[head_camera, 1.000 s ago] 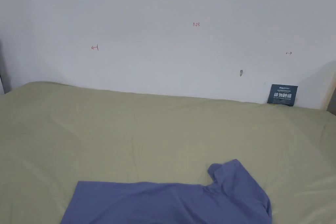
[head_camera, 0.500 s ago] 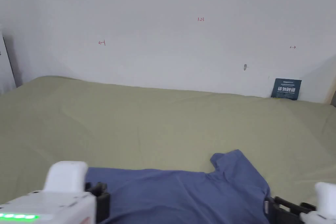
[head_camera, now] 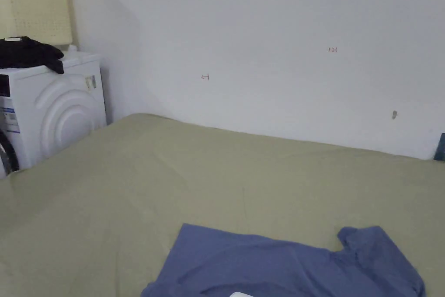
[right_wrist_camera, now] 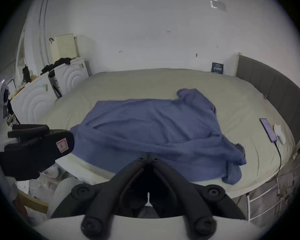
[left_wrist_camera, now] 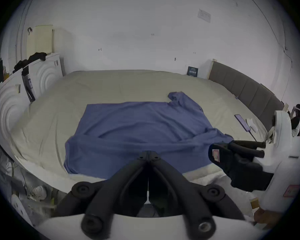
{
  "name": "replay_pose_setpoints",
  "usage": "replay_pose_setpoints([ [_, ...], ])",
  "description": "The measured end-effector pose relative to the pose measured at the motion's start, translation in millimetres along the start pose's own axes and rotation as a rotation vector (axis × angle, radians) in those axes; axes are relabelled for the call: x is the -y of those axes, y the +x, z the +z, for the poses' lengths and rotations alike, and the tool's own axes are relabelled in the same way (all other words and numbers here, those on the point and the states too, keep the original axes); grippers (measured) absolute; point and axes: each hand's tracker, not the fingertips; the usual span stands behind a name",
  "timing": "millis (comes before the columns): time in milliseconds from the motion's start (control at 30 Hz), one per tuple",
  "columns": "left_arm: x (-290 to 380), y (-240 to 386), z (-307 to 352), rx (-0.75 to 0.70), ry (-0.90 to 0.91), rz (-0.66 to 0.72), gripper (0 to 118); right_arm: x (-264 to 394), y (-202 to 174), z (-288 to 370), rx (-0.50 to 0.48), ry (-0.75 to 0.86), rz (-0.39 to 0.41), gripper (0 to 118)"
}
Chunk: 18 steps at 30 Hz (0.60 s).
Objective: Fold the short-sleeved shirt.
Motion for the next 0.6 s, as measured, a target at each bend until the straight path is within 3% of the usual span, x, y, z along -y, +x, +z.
replay_pose_setpoints([
  [300, -18, -18, -6, -0.012, -0.001, 0.014, 0, -14, 6, 10, 0.004, 0.046, 0.004, 2],
  [600, -166, -134, -57, -0.034, 0.037, 0.067, 0, -48, 34, -3, 0.043, 0.065, -0.016, 2],
])
